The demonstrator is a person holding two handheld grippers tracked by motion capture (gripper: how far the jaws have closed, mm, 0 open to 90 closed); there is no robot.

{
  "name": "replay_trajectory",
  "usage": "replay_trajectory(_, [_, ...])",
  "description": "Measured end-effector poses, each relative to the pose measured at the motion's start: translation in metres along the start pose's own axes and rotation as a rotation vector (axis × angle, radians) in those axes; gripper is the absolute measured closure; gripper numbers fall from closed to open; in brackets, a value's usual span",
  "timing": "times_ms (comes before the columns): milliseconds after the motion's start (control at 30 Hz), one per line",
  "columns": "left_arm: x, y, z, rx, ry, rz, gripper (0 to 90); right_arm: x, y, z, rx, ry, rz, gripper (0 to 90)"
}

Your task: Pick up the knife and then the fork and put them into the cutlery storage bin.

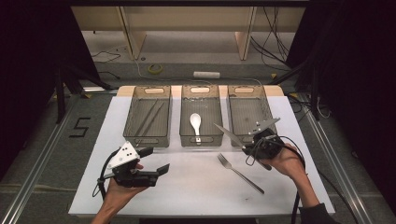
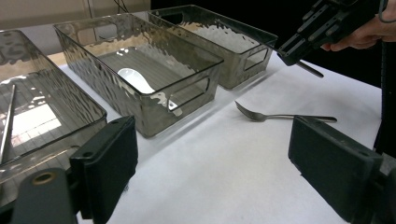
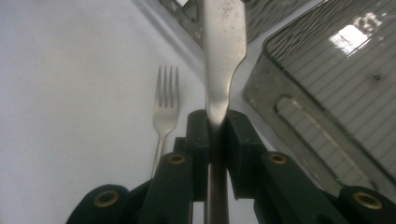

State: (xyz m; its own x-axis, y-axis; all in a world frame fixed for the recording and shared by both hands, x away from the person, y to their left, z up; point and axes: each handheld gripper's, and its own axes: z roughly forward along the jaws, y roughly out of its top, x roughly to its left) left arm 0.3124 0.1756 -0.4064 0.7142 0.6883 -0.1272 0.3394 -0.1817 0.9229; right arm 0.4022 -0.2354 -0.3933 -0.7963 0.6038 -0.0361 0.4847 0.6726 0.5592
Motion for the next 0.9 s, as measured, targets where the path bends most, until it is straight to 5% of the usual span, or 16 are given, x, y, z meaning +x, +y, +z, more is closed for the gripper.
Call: replay_trajectory(900, [0.001, 0.001, -0.004, -0.043, 0.017, -0.012, 13.8, -0.052, 0.052, -0.011, -0.049, -0.07, 0.124, 80.9])
